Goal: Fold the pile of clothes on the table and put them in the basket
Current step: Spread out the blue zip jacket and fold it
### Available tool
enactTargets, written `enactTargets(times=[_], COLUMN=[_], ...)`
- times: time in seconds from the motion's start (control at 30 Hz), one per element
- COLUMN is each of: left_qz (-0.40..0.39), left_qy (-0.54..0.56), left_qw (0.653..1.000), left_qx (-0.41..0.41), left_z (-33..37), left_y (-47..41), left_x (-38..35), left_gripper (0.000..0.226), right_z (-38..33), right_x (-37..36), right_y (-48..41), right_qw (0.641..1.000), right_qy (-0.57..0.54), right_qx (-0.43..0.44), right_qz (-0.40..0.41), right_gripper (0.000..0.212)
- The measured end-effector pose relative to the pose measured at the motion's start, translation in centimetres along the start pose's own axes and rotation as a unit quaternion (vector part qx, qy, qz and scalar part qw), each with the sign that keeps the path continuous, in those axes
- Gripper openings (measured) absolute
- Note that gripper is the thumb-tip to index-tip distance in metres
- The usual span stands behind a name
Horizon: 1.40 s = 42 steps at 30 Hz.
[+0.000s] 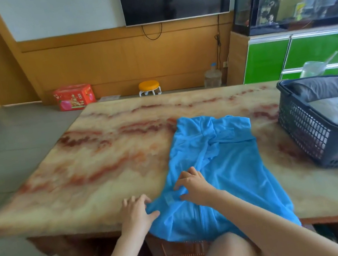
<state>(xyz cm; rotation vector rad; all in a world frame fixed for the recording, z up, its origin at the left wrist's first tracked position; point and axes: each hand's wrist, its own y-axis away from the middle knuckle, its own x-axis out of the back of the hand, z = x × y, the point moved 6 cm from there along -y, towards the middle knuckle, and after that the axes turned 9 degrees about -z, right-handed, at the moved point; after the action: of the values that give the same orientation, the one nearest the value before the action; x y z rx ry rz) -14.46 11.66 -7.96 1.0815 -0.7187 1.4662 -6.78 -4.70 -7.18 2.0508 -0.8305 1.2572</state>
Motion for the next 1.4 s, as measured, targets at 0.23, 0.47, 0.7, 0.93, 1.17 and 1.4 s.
enactTargets(times=[0.23, 0.47, 0.7, 0.93, 1.17, 1.4], left_qz=[0.01, -0.076, -0.017, 0.039, -0.037, -0.073], left_qy=[0.14, 0.083, 0.19, 0.171, 0.142, 0.358], left_qw=[0.988, 0.974, 0.967, 0.983, 0.989, 0.931], left_qx=[-0.07, -0.196, -0.168, -0.052, 0.007, -0.013], left_z=[2.2, 7.9, 6.8, 5.3, 5.8, 3.9], left_y=[3.0, 8.5, 6.5, 2.3, 1.4, 3.1], left_x=[-0.3, -3.9, -4.6, -2.8, -3.8, -3.9], left_gripper=[0.028, 0.023, 0.023, 0.038, 0.009, 0.018], right_z=[0.6, 3.3, 5.3, 6.7, 6.7, 9.0], right_x=[1.6, 0.5, -0.6, 0.1, 1.3, 1.1], right_y=[3.5, 8.8, 10.0, 8.2, 4.9, 6.3], right_qw=[0.995, 0.998, 0.983, 0.937, 0.939, 0.848], right_qy=[-0.03, -0.017, -0.125, -0.21, -0.1, -0.406], right_qx=[0.01, 0.012, -0.087, -0.239, -0.303, -0.256], right_qz=[0.094, 0.056, 0.103, 0.148, 0.127, 0.227], right_gripper=[0.017, 0.02, 0.025, 0.039, 0.021, 0.018])
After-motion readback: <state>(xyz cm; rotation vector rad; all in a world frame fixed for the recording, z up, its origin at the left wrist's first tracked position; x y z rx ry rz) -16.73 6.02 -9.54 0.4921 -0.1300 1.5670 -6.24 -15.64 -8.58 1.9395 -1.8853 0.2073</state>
